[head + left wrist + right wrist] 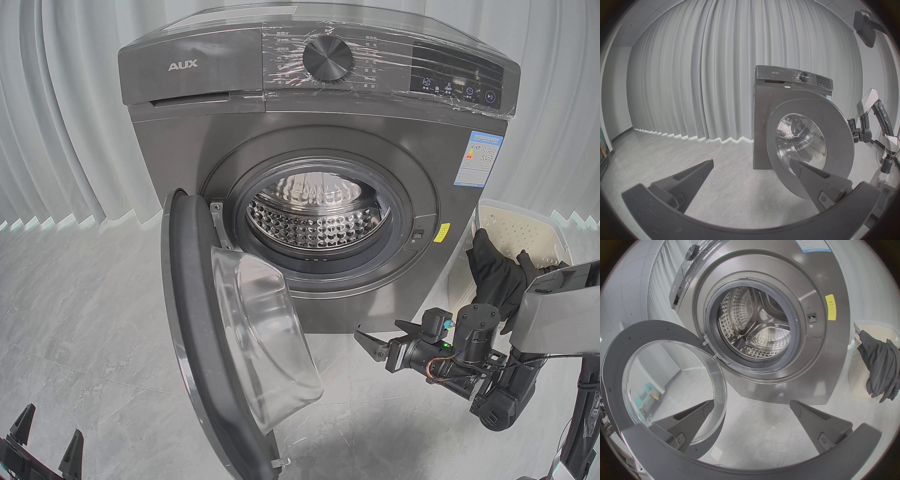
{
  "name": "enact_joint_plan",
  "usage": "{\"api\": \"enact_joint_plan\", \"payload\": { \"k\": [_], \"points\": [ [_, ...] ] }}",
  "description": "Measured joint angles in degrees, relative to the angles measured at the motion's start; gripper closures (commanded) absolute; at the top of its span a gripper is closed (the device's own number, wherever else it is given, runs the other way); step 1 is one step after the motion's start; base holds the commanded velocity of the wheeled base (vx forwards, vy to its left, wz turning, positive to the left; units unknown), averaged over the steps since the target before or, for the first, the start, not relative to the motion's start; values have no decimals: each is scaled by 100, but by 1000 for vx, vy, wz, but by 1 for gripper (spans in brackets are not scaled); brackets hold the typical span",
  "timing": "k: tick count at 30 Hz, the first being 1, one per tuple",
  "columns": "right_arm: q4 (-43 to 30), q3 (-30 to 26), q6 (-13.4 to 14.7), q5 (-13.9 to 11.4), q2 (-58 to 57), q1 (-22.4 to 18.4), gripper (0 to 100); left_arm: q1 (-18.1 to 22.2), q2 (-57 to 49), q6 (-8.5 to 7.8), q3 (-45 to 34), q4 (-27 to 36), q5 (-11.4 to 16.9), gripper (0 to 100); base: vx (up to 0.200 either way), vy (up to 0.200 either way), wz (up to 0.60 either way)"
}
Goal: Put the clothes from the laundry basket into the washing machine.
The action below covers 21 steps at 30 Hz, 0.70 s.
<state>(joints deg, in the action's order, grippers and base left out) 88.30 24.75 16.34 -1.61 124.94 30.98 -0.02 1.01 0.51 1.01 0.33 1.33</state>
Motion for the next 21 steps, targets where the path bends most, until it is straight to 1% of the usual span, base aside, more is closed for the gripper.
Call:
{"api": "enact_joint_plan", "payload": {
  "k": [4, 10, 16, 21],
  "points": [
    [-17, 135, 0, -5, 15, 118, 0, -5, 2, 0, 0, 2, 6, 0, -200, 0, 0],
    [-99, 339, -35, -117, 78, 380, 0, -5, 0, 0, 0, 2, 9, 0, 0, 0, 0],
    [-132, 797, -90, -143, 334, 542, 0, -5, 0, -2, 0, 0, 9, 0, 0, 0, 0],
    [-367, 1092, -106, -148, 513, 702, 0, -2, 0, -2, 0, 0, 9, 0, 0, 0, 0]
  ]
}}
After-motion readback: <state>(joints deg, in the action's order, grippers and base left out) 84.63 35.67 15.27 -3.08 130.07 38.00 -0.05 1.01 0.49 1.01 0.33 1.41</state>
